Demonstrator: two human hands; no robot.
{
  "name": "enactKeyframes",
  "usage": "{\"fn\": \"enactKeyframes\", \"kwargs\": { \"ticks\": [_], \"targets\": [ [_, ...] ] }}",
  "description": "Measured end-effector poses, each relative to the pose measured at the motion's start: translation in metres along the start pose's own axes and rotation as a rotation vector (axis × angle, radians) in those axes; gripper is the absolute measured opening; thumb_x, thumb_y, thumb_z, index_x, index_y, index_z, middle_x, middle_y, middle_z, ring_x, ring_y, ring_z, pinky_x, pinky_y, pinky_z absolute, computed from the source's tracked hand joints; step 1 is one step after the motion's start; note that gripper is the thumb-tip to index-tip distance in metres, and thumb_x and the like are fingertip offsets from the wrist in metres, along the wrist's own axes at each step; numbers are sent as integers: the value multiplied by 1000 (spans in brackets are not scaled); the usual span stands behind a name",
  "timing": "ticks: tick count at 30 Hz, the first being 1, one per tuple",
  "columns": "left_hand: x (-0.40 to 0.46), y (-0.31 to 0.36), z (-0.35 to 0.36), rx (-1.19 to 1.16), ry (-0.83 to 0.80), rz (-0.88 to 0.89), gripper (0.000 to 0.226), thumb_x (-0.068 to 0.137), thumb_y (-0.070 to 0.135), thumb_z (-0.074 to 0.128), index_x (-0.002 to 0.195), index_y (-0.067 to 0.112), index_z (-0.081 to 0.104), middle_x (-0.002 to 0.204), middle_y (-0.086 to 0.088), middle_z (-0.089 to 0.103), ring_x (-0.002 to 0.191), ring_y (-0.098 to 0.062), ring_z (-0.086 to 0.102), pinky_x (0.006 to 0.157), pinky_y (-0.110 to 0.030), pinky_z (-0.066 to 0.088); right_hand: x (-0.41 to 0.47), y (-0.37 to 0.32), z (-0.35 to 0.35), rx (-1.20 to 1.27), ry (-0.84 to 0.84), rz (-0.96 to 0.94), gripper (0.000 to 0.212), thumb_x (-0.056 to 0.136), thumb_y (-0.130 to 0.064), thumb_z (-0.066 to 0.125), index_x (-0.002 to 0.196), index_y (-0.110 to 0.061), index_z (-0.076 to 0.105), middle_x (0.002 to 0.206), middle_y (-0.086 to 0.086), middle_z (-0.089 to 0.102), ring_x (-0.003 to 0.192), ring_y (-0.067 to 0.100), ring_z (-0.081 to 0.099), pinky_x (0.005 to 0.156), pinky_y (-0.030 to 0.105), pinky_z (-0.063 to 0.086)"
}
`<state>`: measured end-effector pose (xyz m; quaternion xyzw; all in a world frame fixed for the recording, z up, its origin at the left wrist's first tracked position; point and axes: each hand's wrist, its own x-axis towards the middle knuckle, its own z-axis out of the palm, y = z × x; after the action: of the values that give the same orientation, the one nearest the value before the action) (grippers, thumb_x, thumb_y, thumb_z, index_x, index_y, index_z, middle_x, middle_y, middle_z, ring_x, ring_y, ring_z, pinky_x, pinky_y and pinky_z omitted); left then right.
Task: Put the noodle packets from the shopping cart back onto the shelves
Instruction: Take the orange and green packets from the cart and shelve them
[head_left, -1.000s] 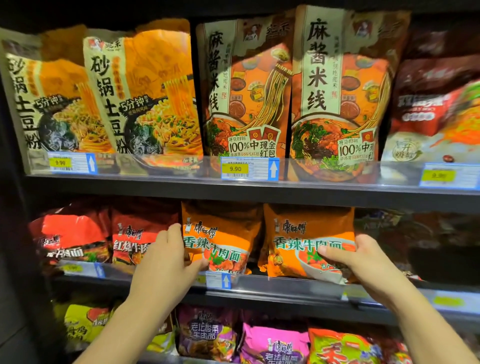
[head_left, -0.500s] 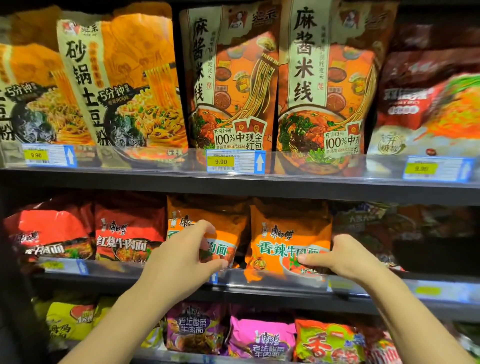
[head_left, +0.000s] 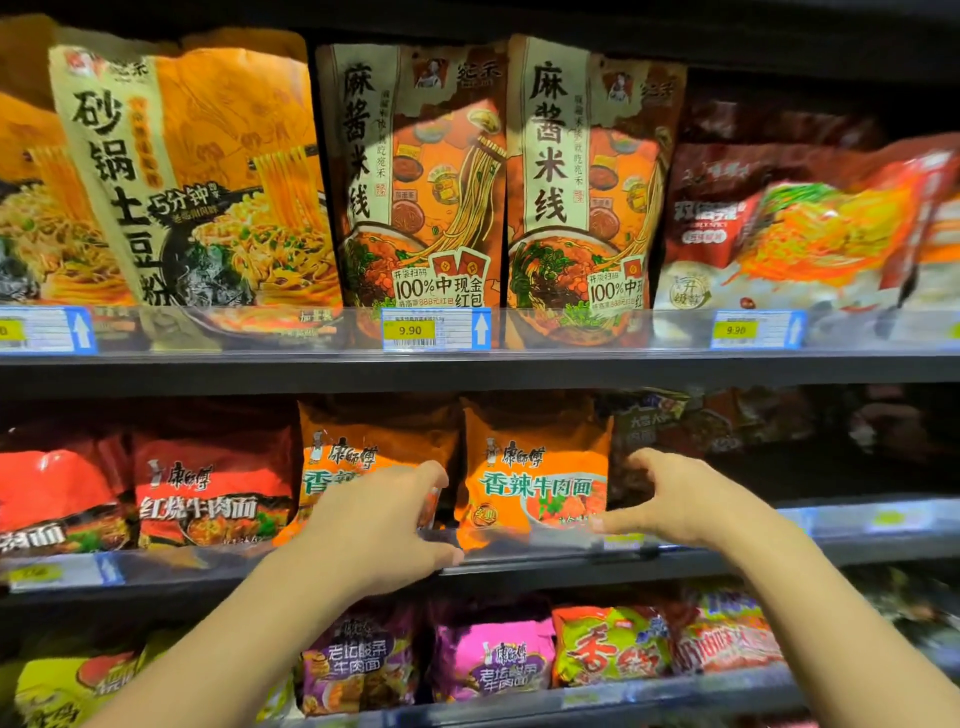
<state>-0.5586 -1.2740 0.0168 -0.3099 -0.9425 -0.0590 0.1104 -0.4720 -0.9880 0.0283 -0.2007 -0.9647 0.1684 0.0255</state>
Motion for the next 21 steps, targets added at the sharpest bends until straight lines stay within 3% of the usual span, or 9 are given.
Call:
{"fn": "enactKeyframes", "kwargs": {
  "ticks": [3,7,9,16,21],
  "targets": [
    [5,16,2,16,-64,92,76,80,72,63,144,41,37,135,14,56,123,-16,57,91,-38,51,-20,10,-2,-43,21,22,135,40,-93,66,155,-30,35,155,0,45,138,24,48,110,46,45],
    [11,43,10,37,-151,202,84,78,74,63,150,42,34,148,10,50,134,-20,50,101,-41,47,-47,33,1,-52,54,86,119,59,-82,76,157,-28,34,159,0,42,142,24,44,113,43,42],
    [12,59,11,43,-157,252,87,77,76,63,152,43,32,152,9,48,138,-20,48,106,-42,45,-60,46,0,-53,63,128,120,60,-81,76,158,-31,31,161,-2,39,144,23,42,114,44,42],
    [20,130,15,-13,-124,386,84,76,80,58,149,44,36,146,12,53,133,-19,52,101,-39,48,-107,107,-12,-47,85,268,124,54,-86,75,158,-34,30,161,-4,40,145,21,42,114,43,41],
    [32,200,16,13,-156,455,85,76,80,57,150,44,34,145,10,52,131,-20,53,99,-40,48,-137,160,-33,-9,103,347,119,63,-78,77,160,-33,25,163,-3,35,146,24,39,115,45,41]
  ]
}}
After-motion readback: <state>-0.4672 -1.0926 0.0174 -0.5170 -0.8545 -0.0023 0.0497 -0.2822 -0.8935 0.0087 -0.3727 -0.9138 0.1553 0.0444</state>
